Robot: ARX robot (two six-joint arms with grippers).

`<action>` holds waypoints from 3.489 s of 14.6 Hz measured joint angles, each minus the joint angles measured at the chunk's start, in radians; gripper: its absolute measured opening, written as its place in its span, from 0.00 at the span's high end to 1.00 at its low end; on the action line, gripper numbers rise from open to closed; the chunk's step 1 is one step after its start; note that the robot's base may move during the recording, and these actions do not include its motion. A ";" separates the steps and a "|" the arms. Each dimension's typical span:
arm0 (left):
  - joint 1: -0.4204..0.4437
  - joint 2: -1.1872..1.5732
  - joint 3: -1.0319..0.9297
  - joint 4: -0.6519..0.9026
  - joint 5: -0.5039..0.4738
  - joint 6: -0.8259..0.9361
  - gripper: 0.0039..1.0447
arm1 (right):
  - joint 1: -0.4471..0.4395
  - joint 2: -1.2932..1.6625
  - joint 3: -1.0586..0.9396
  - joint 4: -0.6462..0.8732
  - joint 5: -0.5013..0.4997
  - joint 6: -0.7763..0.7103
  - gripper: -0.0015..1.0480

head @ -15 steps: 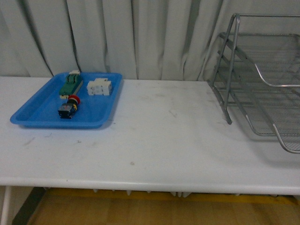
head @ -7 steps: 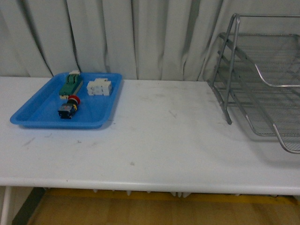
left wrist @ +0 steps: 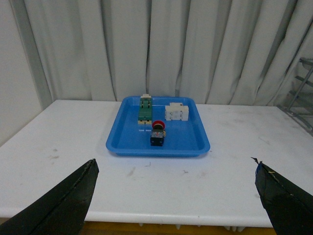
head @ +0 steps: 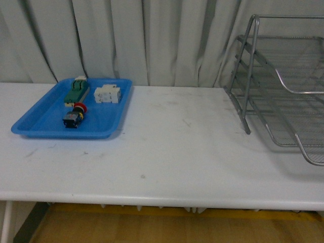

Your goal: Place button on rack with both arms

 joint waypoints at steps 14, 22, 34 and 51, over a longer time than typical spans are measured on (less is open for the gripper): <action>-0.039 1.025 0.438 0.314 0.247 -0.045 0.06 | 0.000 0.000 0.000 0.000 0.000 -0.001 0.06; -0.153 1.913 1.122 0.145 0.090 0.007 0.06 | 0.000 0.000 0.000 0.000 0.000 -0.001 0.06; -0.072 2.344 1.651 -0.074 -0.094 -0.021 0.06 | 0.000 0.000 0.000 0.000 0.000 -0.001 0.06; -0.025 2.597 1.912 -0.140 -0.133 -0.020 0.20 | 0.000 0.000 0.000 0.000 0.000 -0.001 0.06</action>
